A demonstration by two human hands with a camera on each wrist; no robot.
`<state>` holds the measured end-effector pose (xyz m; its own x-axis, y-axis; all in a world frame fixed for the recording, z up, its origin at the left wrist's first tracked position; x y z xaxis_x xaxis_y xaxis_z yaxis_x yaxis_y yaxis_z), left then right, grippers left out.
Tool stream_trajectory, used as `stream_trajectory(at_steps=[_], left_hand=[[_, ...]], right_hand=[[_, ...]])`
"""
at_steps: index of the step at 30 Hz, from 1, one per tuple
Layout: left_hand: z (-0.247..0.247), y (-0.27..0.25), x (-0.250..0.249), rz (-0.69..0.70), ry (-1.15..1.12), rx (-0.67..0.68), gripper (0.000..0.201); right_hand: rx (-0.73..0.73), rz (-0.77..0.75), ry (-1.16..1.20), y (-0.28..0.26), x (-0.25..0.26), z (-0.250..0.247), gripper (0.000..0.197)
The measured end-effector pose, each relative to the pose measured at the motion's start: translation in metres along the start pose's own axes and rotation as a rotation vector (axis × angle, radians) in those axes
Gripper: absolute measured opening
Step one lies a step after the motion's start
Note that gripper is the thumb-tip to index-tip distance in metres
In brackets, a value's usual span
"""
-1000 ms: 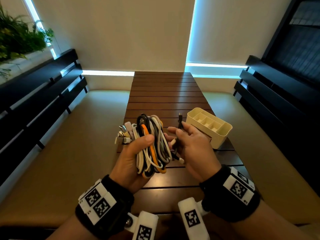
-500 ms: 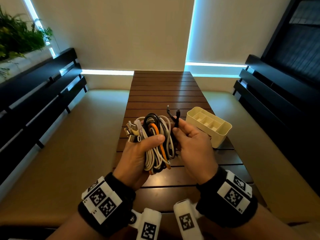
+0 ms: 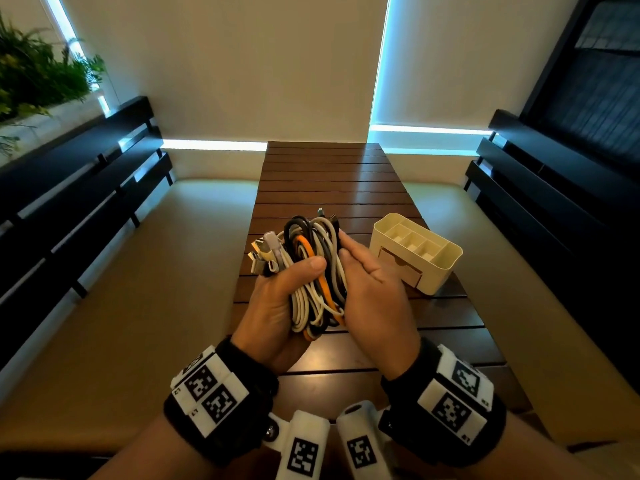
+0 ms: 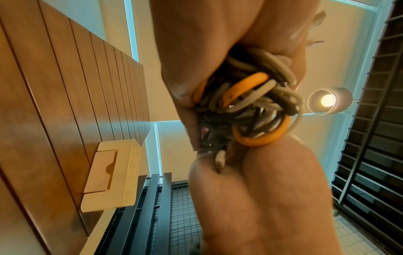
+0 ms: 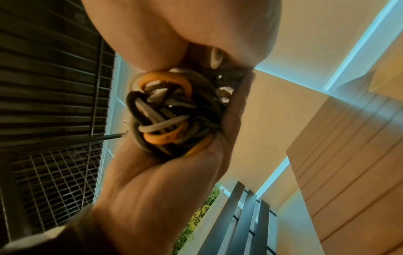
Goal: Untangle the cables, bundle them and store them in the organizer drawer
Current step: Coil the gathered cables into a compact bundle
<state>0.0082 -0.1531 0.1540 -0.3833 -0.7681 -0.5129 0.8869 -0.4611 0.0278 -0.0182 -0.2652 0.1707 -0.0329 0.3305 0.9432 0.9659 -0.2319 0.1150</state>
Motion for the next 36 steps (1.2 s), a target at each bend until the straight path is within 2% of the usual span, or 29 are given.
stream_trajectory(at_steps=[3, 6, 11, 16, 18, 20, 21, 22, 24, 28, 30, 32, 36], left_hand=[[-0.002, -0.002, -0.002, -0.034, 0.029, 0.002, 0.065], [-0.004, -0.005, -0.005, -0.069, 0.055, 0.011, 0.075], [-0.005, -0.007, -0.011, -0.04, 0.107, 0.002, 0.075], [-0.009, -0.007, -0.014, -0.007, 0.147, -0.041, 0.061], [-0.011, -0.007, -0.016, -0.01, 0.117, -0.038, 0.061], [-0.016, -0.007, -0.019, 0.0, 0.093, -0.036, 0.061], [-0.018, -0.007, -0.019, 0.007, 0.089, -0.033, 0.063], [-0.019, -0.006, -0.02, 0.014, 0.09, -0.028, 0.067], [-0.021, -0.006, -0.019, 0.015, 0.109, -0.006, 0.075], [-0.027, -0.005, -0.017, 0.033, 0.158, 0.016, 0.064], [-0.034, -0.003, -0.016, 0.095, 0.228, 0.018, 0.057], [-0.043, -0.002, -0.013, 0.151, 0.287, -0.004, 0.046], [-0.068, -0.004, -0.01, 0.158, 0.307, -0.136, 0.039]], right_hand=[[0.073, -0.022, -0.211, 0.002, 0.001, -0.002, 0.039], [0.139, -0.043, -0.324, 0.004, 0.004, -0.004, 0.041], [0.157, -0.08, -0.449, 0.006, 0.009, -0.008, 0.039], [0.122, -0.124, -0.303, 0.005, 0.01, -0.008, 0.034], [0.082, -0.183, -0.112, 0.004, 0.007, -0.007, 0.027], [0.111, -0.179, 0.08, 0.001, 0.003, -0.008, 0.025], [0.137, -0.185, 0.116, 0.001, -0.001, -0.008, 0.034], [0.165, -0.204, 0.096, 0.0, -0.004, -0.008, 0.045], [0.223, -0.251, -0.012, -0.001, -0.009, -0.005, 0.054], [0.281, -0.255, -0.008, 0.0, -0.017, -0.002, 0.059], [0.288, -0.259, 0.011, 0.003, -0.024, -0.005, 0.052], [0.205, -0.26, -0.12, 0.012, -0.04, -0.007, 0.041], [0.038, -0.088, -0.436, 0.05, -0.101, -0.015, 0.019]])
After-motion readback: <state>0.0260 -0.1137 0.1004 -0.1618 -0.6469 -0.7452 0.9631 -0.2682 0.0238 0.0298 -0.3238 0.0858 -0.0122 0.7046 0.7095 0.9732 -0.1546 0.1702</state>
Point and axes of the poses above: each hand's wrist, its own y-axis towards the middle knuckle, its own z-axis out of the palm, x = y × z, the point moved 2 cm from there along y, towards the middle knuckle, and after that the axes turned 15 degrees about -y, right-handed, at the moved point
